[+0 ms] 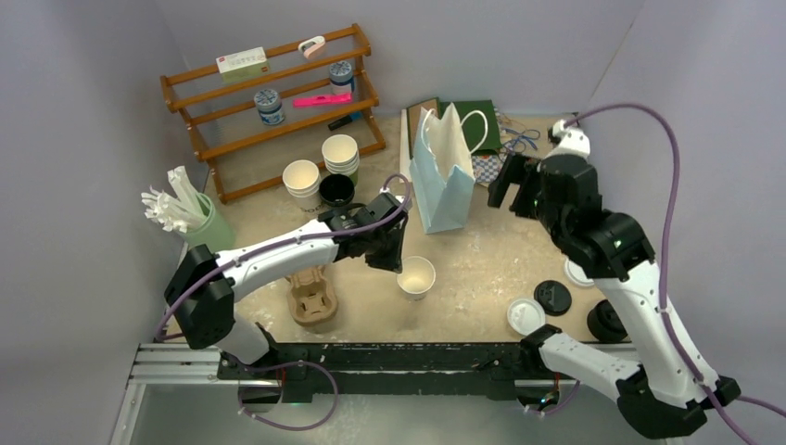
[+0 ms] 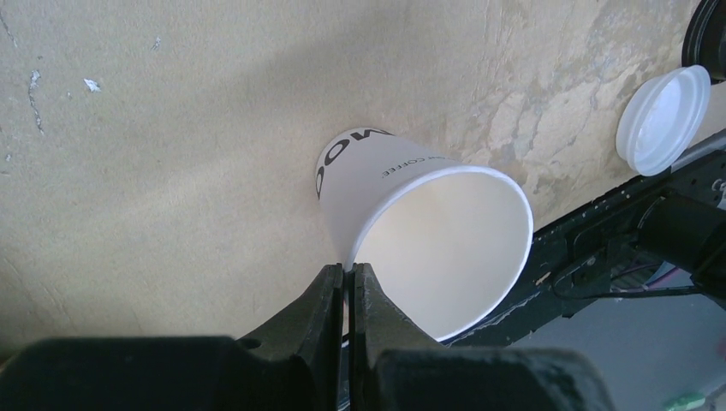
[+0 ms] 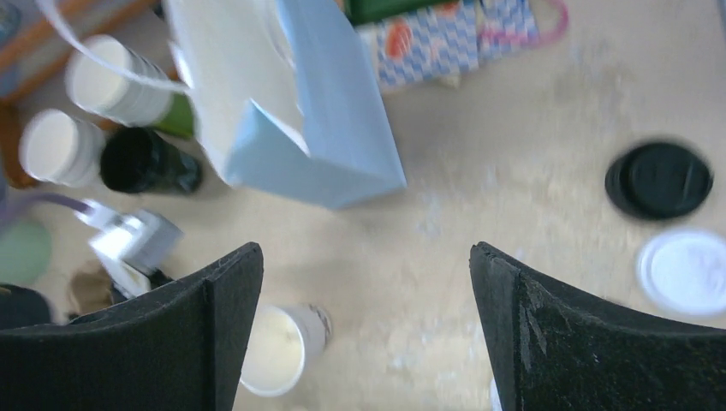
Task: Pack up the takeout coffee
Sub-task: Adjust the takeout bag at the center of the board.
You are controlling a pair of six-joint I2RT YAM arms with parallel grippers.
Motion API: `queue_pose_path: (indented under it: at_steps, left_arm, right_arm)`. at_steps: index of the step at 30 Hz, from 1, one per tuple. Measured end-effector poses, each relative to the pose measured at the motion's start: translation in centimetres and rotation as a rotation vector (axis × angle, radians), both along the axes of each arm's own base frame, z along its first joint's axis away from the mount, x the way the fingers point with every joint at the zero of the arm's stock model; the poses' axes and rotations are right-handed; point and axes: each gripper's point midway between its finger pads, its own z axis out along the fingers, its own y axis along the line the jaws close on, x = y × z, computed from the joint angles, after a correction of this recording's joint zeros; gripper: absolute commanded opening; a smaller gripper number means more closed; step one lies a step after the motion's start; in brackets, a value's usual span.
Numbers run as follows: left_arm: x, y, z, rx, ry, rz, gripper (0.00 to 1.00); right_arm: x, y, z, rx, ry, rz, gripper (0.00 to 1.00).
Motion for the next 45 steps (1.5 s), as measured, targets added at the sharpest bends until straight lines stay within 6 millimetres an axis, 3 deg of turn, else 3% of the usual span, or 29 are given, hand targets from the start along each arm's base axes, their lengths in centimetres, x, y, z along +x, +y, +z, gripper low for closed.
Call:
queue_pose_path:
  at_steps: [7, 11, 15, 20, 26, 32, 39, 45]
  left_arm:
    - [1.4, -1.4, -0.1, 0.002, -0.003, 0.035, 0.0]
    - [2.7, -2.3, 0.1, 0.008, -0.021, 0.061, 0.0]
    - [3.7, -2.9, 0.1, 0.017, -0.036, 0.074, 0.05]
    - [4.3, -3.1, 0.5, 0.029, -0.045, 0.082, 0.19]
    - [4.4, -3.1, 0.7, 0.031, -0.055, 0.064, 0.36]
    - [4.4, -3.0, 1.3, 0.023, -0.069, 0.055, 0.41]
    - [4.1, -2.2, 4.3, -0.015, -0.124, 0.048, 0.56]
    - [3.5, -0.6, 9.6, -0.114, -0.222, 0.07, 0.57]
  right_arm:
    - [-4.6, 0.0, -12.8, 0.103, 0.316, -0.086, 0.92]
    - [-6.4, -0.1, -17.4, 0.147, 0.446, -0.157, 0.91]
    - [-7.3, -0.2, -19.2, 0.186, 0.491, -0.214, 0.93]
    - [-7.9, -0.5, -20.5, 0.212, 0.537, -0.281, 0.96]
    - [-9.6, -1.6, -22.9, 0.209, 0.624, -0.4, 0.93]
    - [-11.5, -2.9, -26.0, 0.2, 0.692, -0.501, 0.92]
    - [-12.6, -3.7, -28.5, 0.186, 0.756, -0.562, 0.87]
    - [-12.3, -4.4, -29.4, 0.141, 0.765, -0.595, 0.79]
